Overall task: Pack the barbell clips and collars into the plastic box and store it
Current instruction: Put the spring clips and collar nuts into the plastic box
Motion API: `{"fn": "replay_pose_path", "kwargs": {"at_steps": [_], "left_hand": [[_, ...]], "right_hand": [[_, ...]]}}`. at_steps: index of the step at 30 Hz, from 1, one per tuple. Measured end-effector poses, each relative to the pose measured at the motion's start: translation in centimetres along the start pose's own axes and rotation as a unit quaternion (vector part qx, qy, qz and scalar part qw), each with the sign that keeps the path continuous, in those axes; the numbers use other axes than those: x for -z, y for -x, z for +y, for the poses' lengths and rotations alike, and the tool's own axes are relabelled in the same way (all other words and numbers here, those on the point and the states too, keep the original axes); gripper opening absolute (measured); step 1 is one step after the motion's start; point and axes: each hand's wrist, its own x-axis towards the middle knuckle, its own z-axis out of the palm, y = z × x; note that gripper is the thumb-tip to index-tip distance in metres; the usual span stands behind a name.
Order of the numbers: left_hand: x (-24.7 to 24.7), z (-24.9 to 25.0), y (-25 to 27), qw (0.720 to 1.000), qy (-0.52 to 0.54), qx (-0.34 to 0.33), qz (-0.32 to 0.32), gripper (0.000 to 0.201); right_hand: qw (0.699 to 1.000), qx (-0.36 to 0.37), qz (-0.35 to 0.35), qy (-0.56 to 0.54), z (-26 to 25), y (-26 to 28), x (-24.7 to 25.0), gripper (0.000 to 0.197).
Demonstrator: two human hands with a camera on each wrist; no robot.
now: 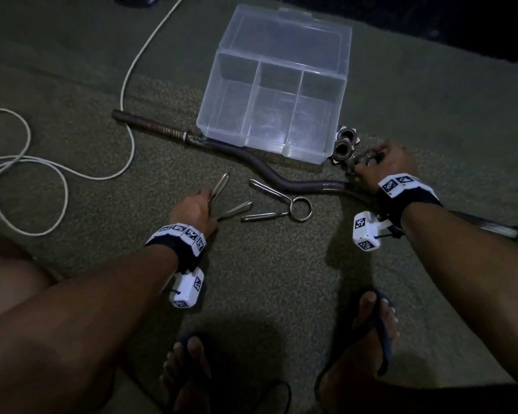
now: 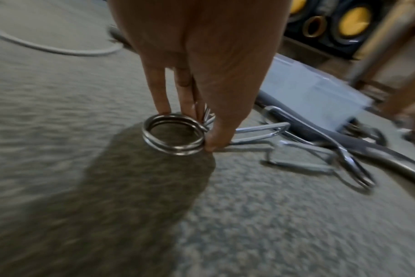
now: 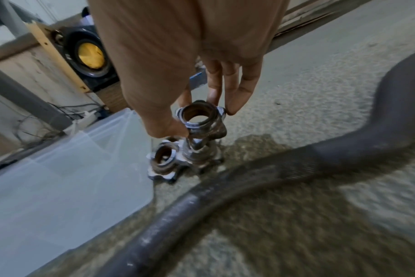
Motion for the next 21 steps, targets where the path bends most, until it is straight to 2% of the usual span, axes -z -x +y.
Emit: {"fn": "replay_pose_path", "kwargs": {"at_steps": [5, 8, 12, 17, 21], "left_hand": [[3.3, -2.5, 0.1, 0.997, 0.059, 0.046, -0.003, 0.055], [6.3, -2.2, -0.8, 0.99, 0.126, 0.043, 0.043, 0.054], [11.1, 0.9, -4.0, 0.972, 0.188, -0.003, 0.141, 0.048], [15.3, 6.5, -11.2, 0.969, 0.174, -0.022, 0.171, 0.052], [15.1, 8.6, -15.8, 0.973, 0.143, 0.005, 0.183, 0.064]], "right_hand": [[0.998, 0.061, 0.022, -0.01, -3.1, -0.1, 0.7, 0.051], [0.992, 0.117, 0.042, -0.023, -5.6, 0.1, 1.0, 0.05], [0.983, 0.178, 0.029, -0.02, -8.6, -0.2, 0.6, 0.048], [0.978, 0.206, 0.009, 0.025, -10.4, -1.0, -1.1, 0.048], [0.977, 0.206, 0.017, 0.048, -10.4, -2.7, -2.5, 0.048]]}}
